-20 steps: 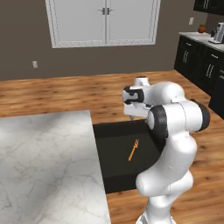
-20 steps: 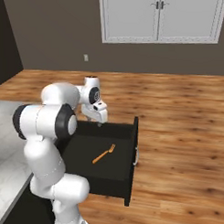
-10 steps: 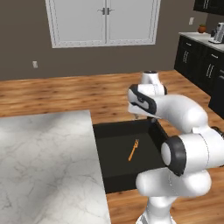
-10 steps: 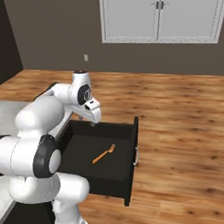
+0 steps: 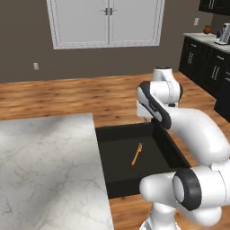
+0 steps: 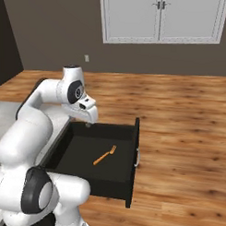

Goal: Organize the utensils by type. Pick up the wooden spoons from the counter and place them in the open cabinet. Then pick up the metallic utensils from the counter and place them in the open drawer.

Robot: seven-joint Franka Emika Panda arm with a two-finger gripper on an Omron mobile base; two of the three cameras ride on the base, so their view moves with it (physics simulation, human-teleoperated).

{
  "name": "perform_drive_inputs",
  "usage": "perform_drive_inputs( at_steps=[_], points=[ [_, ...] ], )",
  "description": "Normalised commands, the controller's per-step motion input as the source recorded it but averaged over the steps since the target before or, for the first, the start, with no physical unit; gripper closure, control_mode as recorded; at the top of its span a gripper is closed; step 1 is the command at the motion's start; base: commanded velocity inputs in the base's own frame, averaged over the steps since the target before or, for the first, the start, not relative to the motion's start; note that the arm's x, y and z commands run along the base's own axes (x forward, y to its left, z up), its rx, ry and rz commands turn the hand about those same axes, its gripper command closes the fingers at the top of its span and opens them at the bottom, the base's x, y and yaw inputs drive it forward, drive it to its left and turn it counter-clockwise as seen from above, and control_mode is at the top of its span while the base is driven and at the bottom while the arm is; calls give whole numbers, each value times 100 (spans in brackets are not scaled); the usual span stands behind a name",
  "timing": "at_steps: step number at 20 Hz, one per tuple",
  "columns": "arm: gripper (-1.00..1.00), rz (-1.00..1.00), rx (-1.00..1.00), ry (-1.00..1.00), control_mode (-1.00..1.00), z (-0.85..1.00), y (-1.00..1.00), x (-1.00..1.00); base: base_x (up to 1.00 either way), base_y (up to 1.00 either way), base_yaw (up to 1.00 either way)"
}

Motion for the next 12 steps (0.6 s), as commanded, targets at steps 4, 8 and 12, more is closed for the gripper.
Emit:
perform_drive_inputs(
  at_steps=[4, 8, 12],
  points=[
    [-100, 8, -1, -32, -100, 0, 6, -76, 0, 0, 0],
    [-100, 3, 0, -31, -100, -4, 4, -64, 0, 0, 0],
    [-100, 0, 0, -17, -100, 0, 2, -36, 0, 0, 0]
  ],
)
